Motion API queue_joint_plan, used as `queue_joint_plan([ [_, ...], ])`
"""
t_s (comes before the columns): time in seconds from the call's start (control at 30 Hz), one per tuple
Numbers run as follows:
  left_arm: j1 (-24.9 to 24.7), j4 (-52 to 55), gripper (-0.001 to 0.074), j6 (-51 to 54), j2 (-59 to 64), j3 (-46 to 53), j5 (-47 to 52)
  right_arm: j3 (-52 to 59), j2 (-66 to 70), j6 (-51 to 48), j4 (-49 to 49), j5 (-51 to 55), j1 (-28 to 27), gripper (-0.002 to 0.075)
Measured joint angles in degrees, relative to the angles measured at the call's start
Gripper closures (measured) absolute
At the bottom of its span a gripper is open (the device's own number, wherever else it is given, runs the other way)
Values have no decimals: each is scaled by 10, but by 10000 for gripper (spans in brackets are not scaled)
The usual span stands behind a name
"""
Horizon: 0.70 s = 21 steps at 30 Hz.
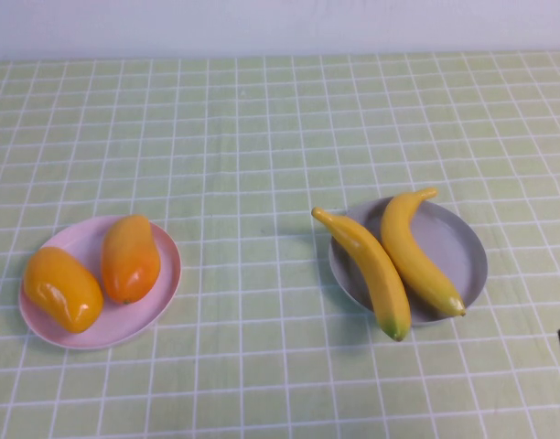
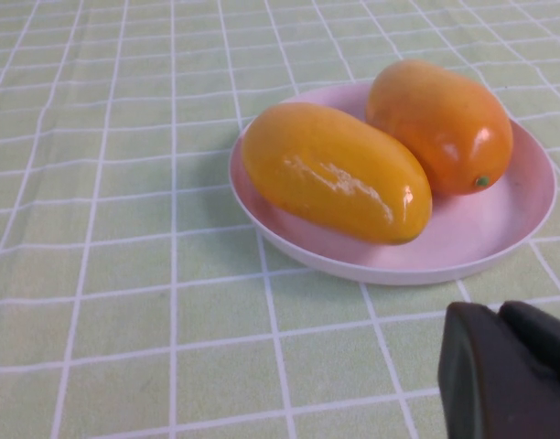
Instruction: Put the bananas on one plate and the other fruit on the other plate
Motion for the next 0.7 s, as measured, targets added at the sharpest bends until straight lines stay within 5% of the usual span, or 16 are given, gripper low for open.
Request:
queue_joint_plan([
  [0.3,0,0,731,0,0,0,0,264,-202,0,121,-260,-201,741],
  [0.7,0,0,731,0,0,0,0,361,-425,0,87,-290,-231,741],
])
